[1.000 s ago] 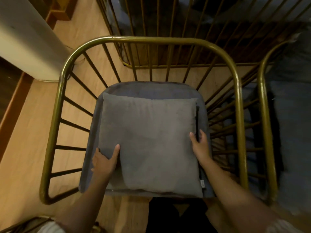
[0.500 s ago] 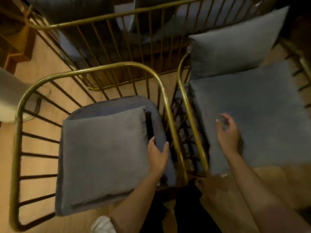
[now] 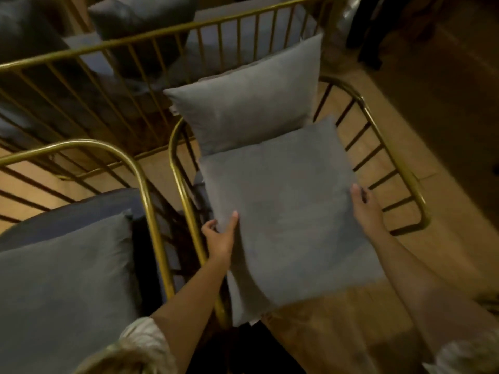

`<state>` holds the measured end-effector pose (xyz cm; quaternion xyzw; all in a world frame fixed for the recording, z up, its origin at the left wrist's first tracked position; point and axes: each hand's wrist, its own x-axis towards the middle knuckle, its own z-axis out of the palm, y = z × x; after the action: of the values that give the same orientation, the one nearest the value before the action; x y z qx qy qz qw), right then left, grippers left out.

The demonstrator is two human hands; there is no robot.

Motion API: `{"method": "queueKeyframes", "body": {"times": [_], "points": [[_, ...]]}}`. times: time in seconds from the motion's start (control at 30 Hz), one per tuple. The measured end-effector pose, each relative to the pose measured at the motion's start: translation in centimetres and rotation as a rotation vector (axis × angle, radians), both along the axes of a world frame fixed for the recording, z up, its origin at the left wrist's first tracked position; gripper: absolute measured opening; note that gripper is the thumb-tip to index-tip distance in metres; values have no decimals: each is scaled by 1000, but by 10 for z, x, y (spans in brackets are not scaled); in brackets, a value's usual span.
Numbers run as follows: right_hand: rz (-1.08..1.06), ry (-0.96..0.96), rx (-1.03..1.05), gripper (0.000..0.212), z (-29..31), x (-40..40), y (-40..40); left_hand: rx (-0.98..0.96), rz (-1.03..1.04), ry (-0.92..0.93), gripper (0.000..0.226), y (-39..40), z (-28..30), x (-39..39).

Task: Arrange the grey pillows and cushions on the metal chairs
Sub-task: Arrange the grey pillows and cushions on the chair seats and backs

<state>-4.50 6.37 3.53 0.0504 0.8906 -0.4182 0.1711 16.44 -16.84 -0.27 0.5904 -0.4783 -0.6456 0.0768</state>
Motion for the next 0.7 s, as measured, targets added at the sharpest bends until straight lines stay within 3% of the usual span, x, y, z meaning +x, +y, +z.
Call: {"method": "queueKeyframes", "body": {"times": [0.07,0.13,0.37,0.4,0.5,0.53,0.63,0.7], "points": [[37,-96,-20,75,1,-16,2,191,94,-20,114,-12,-6,-6],[40,-206,-42,95,-3,-28,2,280,49,-19,128,-21,-12,-9],[-101,-182,-248,120,1,-31,-7,273,37,36,120,-30,9,-11],[-102,-170,-296,113,8,-28,-10,267,43,53,117,-32,15,-8],[-50,-137,-379,65,26,-14,-31,225,79,98,101,-52,37,11],[5,-125,-414,63,35,-9,-42,205,94,90,96,-61,45,20],[149,-157,-455,85,57,14,-83,120,150,114,79,-101,72,52],[193,-206,-487,64,64,33,-122,58,161,115,95,-134,92,81]]}}
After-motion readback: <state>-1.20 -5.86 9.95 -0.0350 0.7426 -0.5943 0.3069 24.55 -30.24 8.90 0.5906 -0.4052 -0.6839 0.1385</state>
